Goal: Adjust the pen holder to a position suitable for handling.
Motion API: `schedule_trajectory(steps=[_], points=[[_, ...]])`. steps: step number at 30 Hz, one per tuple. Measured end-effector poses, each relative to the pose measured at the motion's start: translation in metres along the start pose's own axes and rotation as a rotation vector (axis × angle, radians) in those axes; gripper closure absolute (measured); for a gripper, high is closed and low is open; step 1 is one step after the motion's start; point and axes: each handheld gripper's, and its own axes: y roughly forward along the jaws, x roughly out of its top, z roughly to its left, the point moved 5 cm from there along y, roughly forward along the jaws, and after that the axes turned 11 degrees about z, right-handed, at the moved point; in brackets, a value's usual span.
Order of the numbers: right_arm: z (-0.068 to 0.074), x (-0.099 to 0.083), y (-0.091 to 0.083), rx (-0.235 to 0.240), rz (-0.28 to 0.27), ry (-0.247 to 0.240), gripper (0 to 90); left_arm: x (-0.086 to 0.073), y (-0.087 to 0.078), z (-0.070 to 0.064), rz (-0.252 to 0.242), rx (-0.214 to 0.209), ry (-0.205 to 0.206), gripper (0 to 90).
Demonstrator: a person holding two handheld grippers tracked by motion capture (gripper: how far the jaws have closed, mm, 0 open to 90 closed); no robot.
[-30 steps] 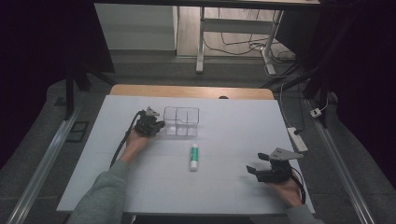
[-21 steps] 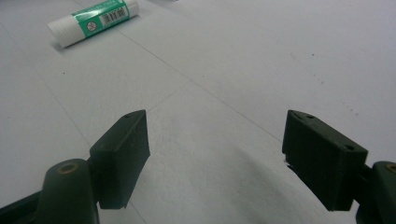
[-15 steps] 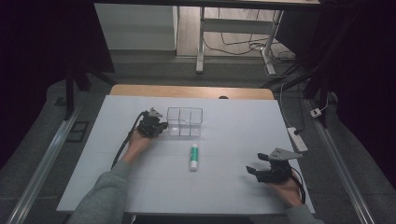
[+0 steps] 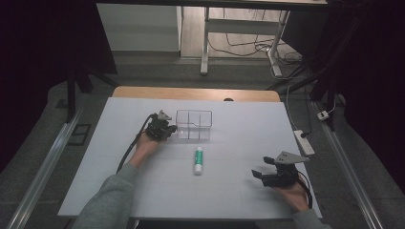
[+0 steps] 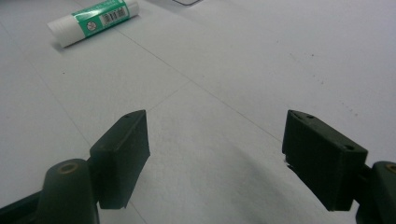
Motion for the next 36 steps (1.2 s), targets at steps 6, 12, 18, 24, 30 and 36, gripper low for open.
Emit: schedule_trajectory(steps=[6,12,18,24,30,36], points=[[0.0,0.0,0.0,-0.011,0.007,-0.001,21.9,0.004,0.004,-0.005,0.0,-0.002,0.006,89.1],[0.0,0.0,0.0,-0.002,-0.001,0.0,21.9,0.008,0.008,-0.009,0.001,-0.001,0.014,89.1],[0.0,0.0,0.0,-0.012,0.006,-0.004,21.9,0.012,0.012,-0.012,-0.002,-0.003,0.017,89.0],[0.0,0.0,0.0,-0.011,0.007,-0.004,21.9,0.016,0.015,-0.016,-0.006,-0.005,0.036,89.1],[0.0,0.0,0.0,-0.007,0.002,-0.003,21.9,0.017,0.014,-0.016,-0.009,-0.007,0.039,89.0],[0.001,0.0,-0.001,-0.006,0.006,-0.005,21.9,0.015,0.014,-0.016,0.0,-0.011,0.047,88.9]])
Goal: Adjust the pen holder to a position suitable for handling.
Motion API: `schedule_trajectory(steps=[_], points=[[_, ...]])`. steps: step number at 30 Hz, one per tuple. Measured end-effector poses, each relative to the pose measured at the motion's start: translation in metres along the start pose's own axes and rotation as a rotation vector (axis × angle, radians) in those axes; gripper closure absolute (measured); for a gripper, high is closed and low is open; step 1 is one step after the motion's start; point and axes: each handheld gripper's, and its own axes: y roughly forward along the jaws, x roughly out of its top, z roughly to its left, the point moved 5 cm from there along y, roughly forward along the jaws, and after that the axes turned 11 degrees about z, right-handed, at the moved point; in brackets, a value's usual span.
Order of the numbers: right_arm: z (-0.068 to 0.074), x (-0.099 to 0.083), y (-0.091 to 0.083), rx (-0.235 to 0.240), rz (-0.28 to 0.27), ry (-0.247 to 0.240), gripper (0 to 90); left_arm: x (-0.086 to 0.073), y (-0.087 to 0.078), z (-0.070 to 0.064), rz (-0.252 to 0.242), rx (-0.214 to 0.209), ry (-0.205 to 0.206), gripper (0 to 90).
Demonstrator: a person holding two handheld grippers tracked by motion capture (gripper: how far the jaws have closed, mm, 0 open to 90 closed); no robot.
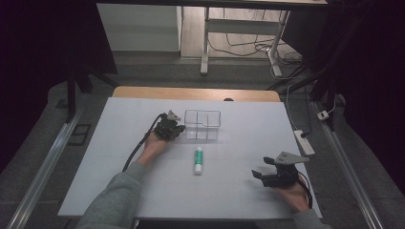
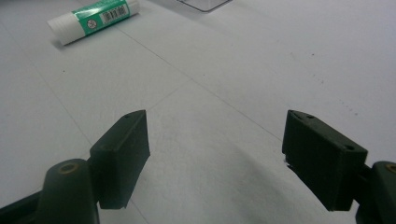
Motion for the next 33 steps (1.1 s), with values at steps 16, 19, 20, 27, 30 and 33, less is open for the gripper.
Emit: schedule_trajectory(steps=[16,19,20,27,30,33], points=[[0.0,0.0,-0.002,-0.011,-0.007,-0.007,22.0,-0.026,-0.043,-0.006,-0.012,-0.003,0.002,62.3],[0.0,0.001,-0.002,-0.01,-0.009,-0.008,22.1,-0.032,-0.053,-0.013,-0.006,-0.016,0.023,54.3],[0.0,0.001,-0.002,-0.01,-0.009,-0.008,22.1,-0.034,-0.055,-0.014,-0.002,-0.014,0.028,54.3],[0.001,0.001,-0.003,-0.003,-0.016,-0.012,22.1,-0.056,-0.078,-0.023,0.014,-0.004,0.018,41.6],[0.001,0.001,-0.003,-0.003,-0.017,-0.012,22.1,-0.07,-0.088,-0.024,0.01,0.006,0.009,39.8],[0.001,0.001,-0.003,-0.002,-0.018,-0.015,22.1,-0.085,-0.097,-0.027,0.005,0.011,-0.001,37.4]])
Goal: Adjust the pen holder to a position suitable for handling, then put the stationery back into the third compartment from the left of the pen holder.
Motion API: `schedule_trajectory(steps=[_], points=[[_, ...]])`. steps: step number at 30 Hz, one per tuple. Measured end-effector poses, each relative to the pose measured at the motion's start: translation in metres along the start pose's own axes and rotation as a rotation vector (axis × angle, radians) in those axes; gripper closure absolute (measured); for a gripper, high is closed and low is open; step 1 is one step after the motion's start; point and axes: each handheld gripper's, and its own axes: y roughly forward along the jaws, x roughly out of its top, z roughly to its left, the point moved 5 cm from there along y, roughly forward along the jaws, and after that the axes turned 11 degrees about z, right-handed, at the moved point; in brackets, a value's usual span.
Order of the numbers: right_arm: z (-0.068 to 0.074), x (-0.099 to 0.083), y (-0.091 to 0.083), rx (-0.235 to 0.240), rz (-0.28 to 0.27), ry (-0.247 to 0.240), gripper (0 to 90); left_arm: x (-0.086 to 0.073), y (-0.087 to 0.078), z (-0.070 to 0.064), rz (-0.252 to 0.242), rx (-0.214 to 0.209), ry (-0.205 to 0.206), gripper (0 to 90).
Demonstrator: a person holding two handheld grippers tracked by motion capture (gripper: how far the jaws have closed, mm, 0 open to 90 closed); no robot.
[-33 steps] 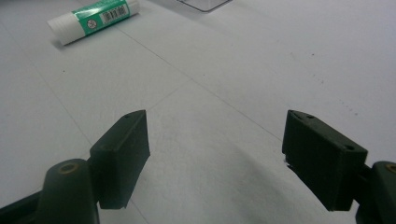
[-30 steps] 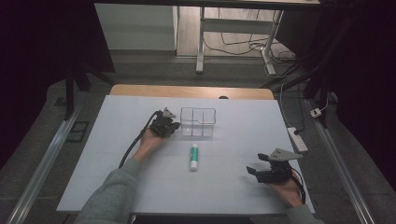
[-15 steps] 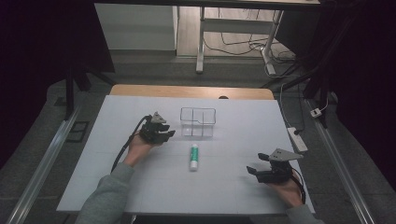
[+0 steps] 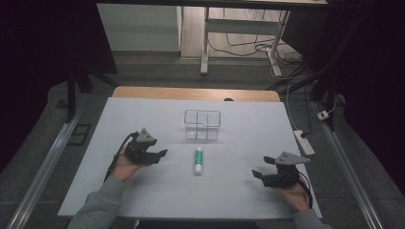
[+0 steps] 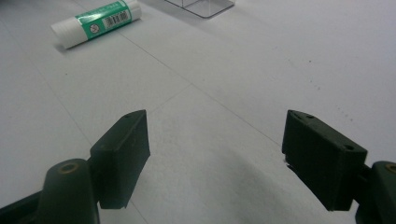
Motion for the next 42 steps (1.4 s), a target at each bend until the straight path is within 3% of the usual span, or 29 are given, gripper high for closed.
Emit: schedule_trajectory(steps=[7,18,24,35,42], points=[[0.0,0.0,0.001,-0.008,0.0,-0.004,22.1,-0.026,-0.015,-0.006,-0.013,0.019,-0.013,34.5],[0.001,0.002,0.0,0.0,-0.014,0.009,22.1,-0.065,-0.029,-0.003,-0.027,0.06,-0.074,32.2],[0.001,0.002,-0.002,-0.009,-0.033,0.03,22.1,-0.067,-0.027,0.0,-0.027,0.057,-0.073,30.5],[0.008,0.003,-0.003,-0.06,-0.03,0.015,22.3,-0.069,-0.026,-0.003,-0.018,0.065,-0.059,29.2],[0.013,0.011,-0.001,-0.051,-0.029,0.039,22.7,-0.07,-0.025,-0.003,-0.012,0.063,-0.053,28.8]])
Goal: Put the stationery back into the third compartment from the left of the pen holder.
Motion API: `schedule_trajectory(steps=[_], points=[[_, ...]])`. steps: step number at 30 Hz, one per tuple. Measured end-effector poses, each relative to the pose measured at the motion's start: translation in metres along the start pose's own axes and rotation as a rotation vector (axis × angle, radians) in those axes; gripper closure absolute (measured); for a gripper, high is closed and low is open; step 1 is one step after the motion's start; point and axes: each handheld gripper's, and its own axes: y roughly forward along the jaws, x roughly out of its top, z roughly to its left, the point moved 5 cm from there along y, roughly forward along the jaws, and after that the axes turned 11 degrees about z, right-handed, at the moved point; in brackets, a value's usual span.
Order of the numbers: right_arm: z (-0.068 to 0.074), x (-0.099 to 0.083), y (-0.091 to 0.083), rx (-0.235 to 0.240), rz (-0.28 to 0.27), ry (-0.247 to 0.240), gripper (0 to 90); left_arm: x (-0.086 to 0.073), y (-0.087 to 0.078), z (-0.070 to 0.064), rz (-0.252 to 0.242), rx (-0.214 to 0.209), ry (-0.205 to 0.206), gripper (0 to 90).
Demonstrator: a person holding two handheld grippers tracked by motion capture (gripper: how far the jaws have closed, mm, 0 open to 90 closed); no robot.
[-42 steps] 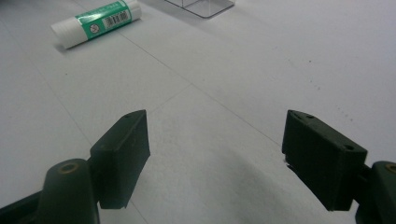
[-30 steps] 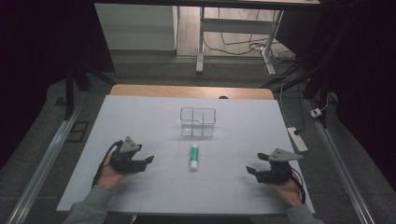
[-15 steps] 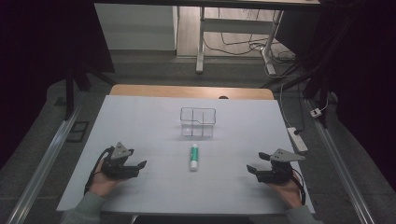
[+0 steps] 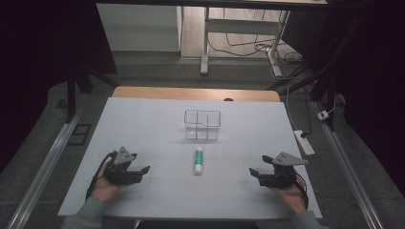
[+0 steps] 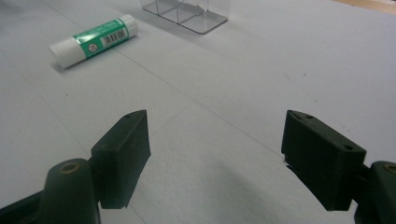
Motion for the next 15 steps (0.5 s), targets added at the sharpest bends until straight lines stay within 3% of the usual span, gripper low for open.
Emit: schedule_trajectory(steps=[15], points=[[0.032,0.034,0.015,0.059,0.042,0.007,24.9,-0.001,0.0,0.001,0.006,0.006,0.0,28.6]])
